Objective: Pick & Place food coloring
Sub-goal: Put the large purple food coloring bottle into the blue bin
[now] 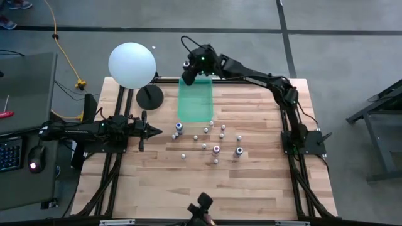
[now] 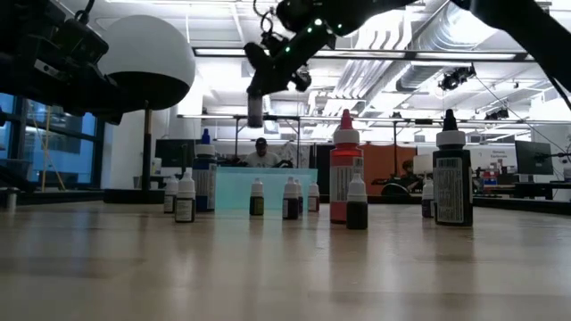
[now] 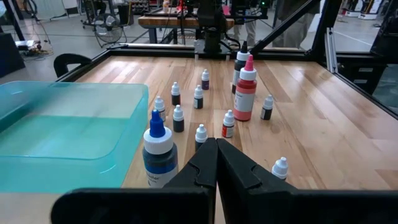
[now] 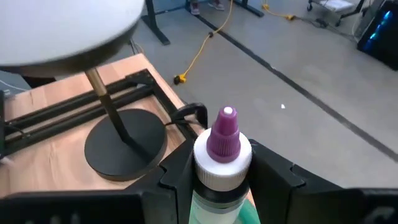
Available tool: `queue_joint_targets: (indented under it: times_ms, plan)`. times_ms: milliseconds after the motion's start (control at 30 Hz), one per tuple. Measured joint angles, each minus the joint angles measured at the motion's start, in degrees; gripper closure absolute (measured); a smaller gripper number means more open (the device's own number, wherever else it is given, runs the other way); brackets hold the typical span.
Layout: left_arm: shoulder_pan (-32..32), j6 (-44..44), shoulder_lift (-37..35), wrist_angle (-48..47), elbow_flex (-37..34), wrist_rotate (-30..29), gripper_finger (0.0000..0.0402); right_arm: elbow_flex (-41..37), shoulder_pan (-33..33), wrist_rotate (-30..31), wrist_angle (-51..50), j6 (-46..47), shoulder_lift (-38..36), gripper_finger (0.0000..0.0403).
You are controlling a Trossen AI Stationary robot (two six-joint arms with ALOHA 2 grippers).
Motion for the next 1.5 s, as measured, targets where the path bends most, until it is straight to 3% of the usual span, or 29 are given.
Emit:
queue_joint_targets:
  times_ms: [300,633,900,1500]
  plan:
    - [0.0,0.0,0.0,0.0,0.0,0.0,0.0401,0.1,0.5,0.5,1.5,4.7,4.9,0.0283]
    - [0.0,0.0,0.0,0.0,0.0,0.0,0.0401,0.1,3.1,12.1,1.6,9.9,8.4,0.0283]
    - [0.0,0.0,0.0,0.0,0.0,0.0,0.0401,0.1,4.5,16.8,5.2,14.9,12.8,0.0283]
    - [0.0,0.0,0.0,0.0,0.0,0.0,0.0401,0.1,3.0,20.9,12.5,19.8,17.2,0.0283]
